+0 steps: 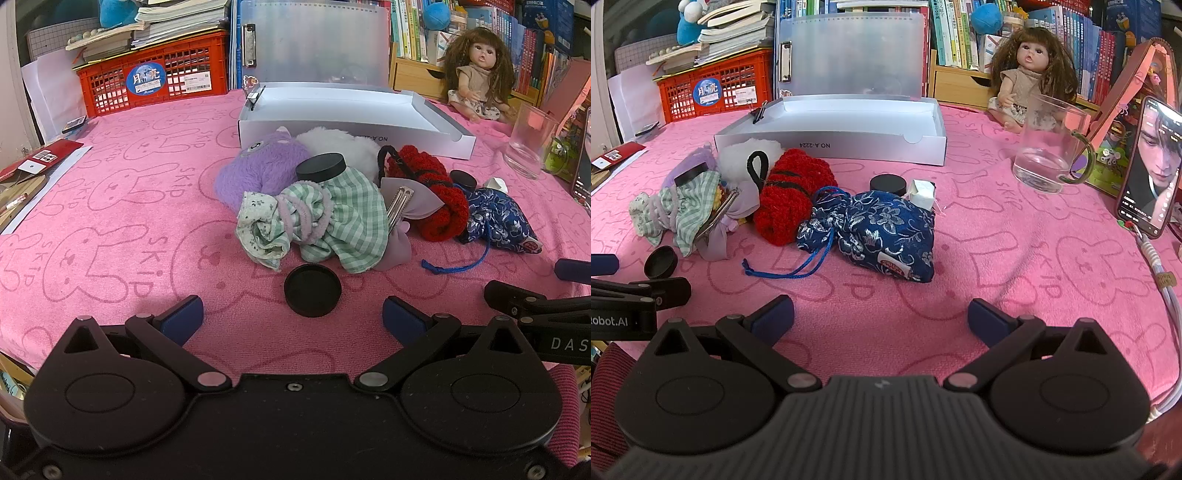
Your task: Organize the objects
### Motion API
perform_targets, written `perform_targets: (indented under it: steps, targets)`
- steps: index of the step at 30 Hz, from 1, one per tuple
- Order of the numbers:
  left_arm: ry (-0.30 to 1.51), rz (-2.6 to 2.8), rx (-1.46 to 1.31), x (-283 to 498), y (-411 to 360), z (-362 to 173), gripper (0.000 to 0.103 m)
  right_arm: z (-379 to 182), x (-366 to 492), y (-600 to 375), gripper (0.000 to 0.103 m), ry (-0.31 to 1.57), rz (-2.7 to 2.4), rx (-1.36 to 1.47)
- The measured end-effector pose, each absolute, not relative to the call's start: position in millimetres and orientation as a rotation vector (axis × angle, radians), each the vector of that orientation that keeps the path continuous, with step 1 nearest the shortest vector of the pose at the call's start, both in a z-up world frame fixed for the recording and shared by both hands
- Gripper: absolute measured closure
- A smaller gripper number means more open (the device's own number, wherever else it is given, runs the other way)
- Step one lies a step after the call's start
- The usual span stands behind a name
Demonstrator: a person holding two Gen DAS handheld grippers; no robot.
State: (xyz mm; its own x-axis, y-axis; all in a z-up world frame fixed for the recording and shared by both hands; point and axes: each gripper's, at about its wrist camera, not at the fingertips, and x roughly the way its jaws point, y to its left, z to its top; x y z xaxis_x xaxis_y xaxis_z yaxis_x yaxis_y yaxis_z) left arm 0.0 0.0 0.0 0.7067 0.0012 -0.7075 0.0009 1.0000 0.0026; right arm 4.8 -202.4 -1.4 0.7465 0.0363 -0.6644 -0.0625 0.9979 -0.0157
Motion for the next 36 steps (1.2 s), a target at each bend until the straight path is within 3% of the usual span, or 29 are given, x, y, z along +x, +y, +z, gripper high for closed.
perform_targets:
  steps: [36]
  targets:
    - [0.779,-0.001,0.004,0.7,0.1,-0.3,0.000,-1.6,1.0,-201.1,0.000,0.707,0.048,-0.034]
